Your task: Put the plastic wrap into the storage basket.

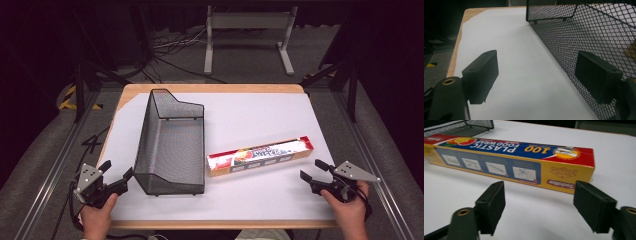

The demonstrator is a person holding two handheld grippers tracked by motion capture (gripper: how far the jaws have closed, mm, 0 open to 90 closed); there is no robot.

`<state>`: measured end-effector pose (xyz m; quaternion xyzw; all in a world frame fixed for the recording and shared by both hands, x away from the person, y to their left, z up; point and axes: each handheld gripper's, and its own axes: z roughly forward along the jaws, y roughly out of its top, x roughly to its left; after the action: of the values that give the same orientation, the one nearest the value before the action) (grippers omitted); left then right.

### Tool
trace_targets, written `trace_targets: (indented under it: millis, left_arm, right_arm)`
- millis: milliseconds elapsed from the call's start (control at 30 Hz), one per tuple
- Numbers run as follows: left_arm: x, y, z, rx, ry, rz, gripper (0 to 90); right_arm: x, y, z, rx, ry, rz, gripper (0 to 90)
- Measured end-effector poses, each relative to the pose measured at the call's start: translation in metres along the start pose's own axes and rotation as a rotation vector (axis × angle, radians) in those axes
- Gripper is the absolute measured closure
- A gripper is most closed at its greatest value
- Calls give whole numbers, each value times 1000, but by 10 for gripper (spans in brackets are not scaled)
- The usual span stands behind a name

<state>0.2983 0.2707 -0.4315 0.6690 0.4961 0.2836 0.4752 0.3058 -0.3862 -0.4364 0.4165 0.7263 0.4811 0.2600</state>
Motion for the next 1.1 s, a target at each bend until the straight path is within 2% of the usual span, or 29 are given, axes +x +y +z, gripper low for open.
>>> trace_targets:
  millis: [67,167,300,500,567,733,800,900,1100]
  left_arm:
    - [-1,1,0,-5,-2,4,199]
    - [-3,2,0,-4,-5,14,199]
    - [-2,3,1,-11,-7,4,199]
    - [-3,3,3,-11,-7,2,200]
    - [-3,3,2,-11,-6,7,200]
    - [-2,3,1,-11,1,1,200]
    - [-3,2,3,-7,1,-3,200]
    - [-5,2,4,0,0,10,200]
    - [-6,3,4,-1,1,21,201]
  right_arm:
    - [1,2,0,1,9,-22,313]
    - [2,3,-1,-5,18,-27,326]
    - [3,4,-3,0,23,-39,356]
    - [5,11,-7,-2,73,-68,490]
    - [6,14,-8,-2,81,-72,510]
    - [9,18,-10,-1,98,-61,576]
    - [13,23,-10,16,107,-45,641]
    - [20,30,-8,48,124,-71,736]
    - [34,45,-2,75,217,-77,900]
